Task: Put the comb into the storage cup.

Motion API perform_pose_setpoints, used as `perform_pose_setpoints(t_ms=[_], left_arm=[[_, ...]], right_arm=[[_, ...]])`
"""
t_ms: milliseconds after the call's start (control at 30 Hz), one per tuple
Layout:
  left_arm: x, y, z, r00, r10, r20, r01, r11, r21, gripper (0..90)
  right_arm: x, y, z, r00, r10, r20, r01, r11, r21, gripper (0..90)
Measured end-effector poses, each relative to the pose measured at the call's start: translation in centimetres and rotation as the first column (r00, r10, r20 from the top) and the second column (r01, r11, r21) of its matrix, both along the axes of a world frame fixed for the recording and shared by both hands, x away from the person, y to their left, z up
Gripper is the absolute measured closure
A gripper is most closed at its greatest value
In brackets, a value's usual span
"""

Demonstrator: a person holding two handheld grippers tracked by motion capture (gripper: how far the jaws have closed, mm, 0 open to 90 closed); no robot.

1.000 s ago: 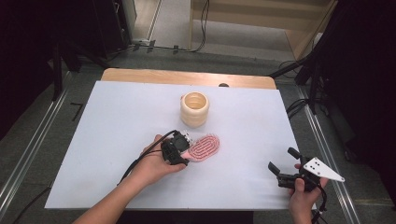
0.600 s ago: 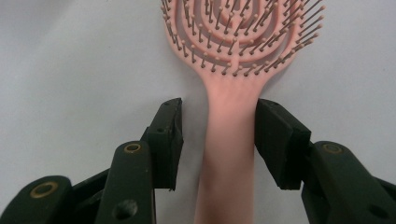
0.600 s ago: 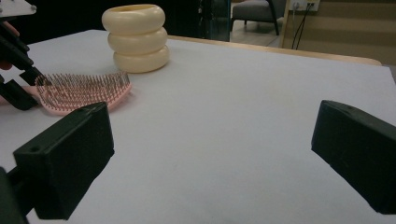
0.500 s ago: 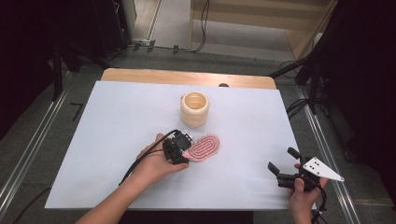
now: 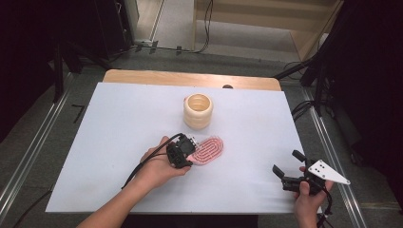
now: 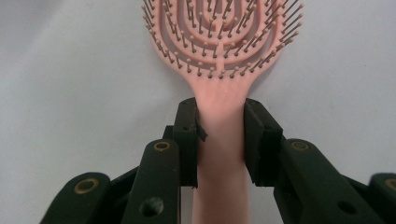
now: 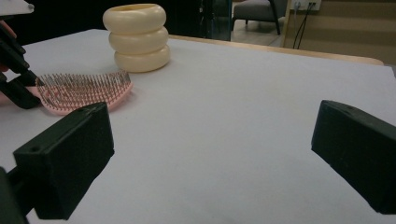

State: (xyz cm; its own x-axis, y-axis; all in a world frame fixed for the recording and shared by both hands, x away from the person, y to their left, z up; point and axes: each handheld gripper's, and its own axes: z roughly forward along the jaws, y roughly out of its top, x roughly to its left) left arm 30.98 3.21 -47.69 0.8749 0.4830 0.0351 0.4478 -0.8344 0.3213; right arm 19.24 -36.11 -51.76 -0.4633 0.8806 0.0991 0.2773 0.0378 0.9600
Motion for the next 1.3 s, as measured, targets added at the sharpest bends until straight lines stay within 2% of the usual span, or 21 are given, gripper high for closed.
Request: perform_pose_setpoints(t_ms=[133,333,700,1000,1067,1200,1300], left_arm=[[0.1,0.1,0.0,1.0,-0.005,-0.006,0.005,1.0,-0.001,70.2],[0.4,0.7,0.1,0.9989,-0.019,-0.044,0.017,0.9988,-0.046,70.3],[0.3,1.5,0.1,0.9995,-0.01,-0.03,0.007,0.9953,-0.097,70.3],[0.0,2.2,0.3,0.9998,0.014,0.011,-0.012,0.9896,-0.144,70.3],[-0.1,2.3,0.4,0.9994,0.012,0.031,-0.007,0.9888,-0.149,70.4],[-0.1,2.6,0.7,0.9991,0.011,0.04,-0.004,0.9862,-0.165,70.3],[-0.2,2.7,0.8,0.9981,0.018,0.06,-0.006,0.9821,-0.189,70.3]], right_arm=[[0.0,0.0,0.0,1.0,0.002,0.001,-0.002,1.0,-0.005,0.0],[0.0,-0.1,0.0,1.0,-0.001,-0.003,0.001,1.0,0.005,0.0],[0.0,0.0,0.0,1.0,0.001,-0.002,-0.001,1.0,-0.004,0.0],[0.1,0.0,0.0,1.0,-0.003,-0.004,0.003,1.0,-0.005,0.0],[0.1,0.0,0.0,1.0,-0.003,-0.005,0.003,1.0,-0.005,0.0],[0.1,0.0,0.0,1.0,-0.006,-0.005,0.005,1.0,-0.006,0.0],[0.0,0.1,0.0,1.0,-0.006,-0.004,0.006,1.0,-0.007,0.0]])
